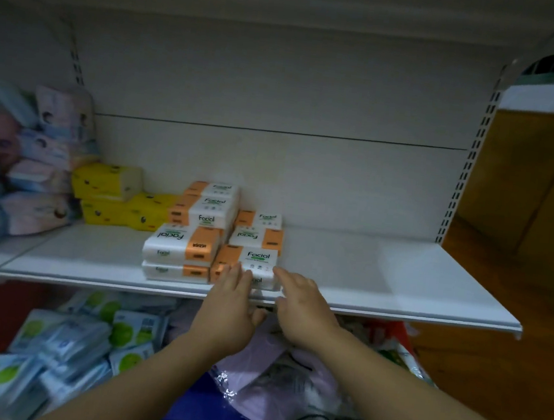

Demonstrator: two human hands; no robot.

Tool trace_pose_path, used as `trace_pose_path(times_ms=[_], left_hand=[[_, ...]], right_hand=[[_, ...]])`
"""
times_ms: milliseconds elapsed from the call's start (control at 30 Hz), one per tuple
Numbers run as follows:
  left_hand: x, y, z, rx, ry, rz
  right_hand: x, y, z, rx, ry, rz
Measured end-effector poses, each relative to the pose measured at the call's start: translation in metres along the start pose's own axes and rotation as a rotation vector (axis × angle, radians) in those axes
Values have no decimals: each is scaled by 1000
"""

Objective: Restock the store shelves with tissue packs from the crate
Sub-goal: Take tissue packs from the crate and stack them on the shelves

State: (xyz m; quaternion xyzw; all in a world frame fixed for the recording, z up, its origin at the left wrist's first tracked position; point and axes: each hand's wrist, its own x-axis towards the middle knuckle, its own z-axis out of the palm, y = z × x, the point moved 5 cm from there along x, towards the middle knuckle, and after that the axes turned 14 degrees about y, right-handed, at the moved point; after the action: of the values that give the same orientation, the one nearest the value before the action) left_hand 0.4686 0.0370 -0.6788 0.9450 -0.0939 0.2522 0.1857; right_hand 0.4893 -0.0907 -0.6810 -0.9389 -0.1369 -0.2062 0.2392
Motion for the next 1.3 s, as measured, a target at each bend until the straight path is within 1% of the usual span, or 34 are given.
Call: trace_pose_path(times_ms=[100,133,200,300,400,500,600,667,767,867,933,1000,1067,1167,1200,1300], left_hand=[[-7,40,9,-102,-57,87],[-9,55,15,-137,-73,111],[-16,85,36,-191,-134,162],[-29,128,71,-224,-234,256],[-51,170,104,-256,-309,342],[-77,212,136,-313,-397,396],[-103,241,169,-351,-510,410],[-122,253,195,-355,-616,404],[-150,263,239,-327,-770,374],[-173,271,278,-297,-883,305],[-186,278,300,-277,-952,272],[-198,289,320,-290,-1000,240],[-209,303,336,-376,-1051,172],[-223,328,364,-535,-1086,-34],[-224,334,374,-566,-1078,-136],[-231,341,400,-599,-1063,-525]], right_hand=[[-28,33,-29,13,177,-41],[-40,49,-36,-11,199,-25],[-68,86,-50,-91,158,74],[-107,128,-71,-193,147,134],[-146,168,-86,-228,72,211],[-193,212,-95,-249,0,345],[-244,258,-94,-291,-107,493],[-279,288,-87,-332,-207,582],[-329,324,-73,-358,-344,761],[-370,354,-58,-367,-442,913],[-387,368,-52,-419,-464,950],[-395,379,-50,-493,-448,918],[-395,385,-52,-568,-394,842],[-394,394,-57,-592,-302,823],[-393,396,-57,-577,-282,830],[-390,399,-49,-535,-282,825]])
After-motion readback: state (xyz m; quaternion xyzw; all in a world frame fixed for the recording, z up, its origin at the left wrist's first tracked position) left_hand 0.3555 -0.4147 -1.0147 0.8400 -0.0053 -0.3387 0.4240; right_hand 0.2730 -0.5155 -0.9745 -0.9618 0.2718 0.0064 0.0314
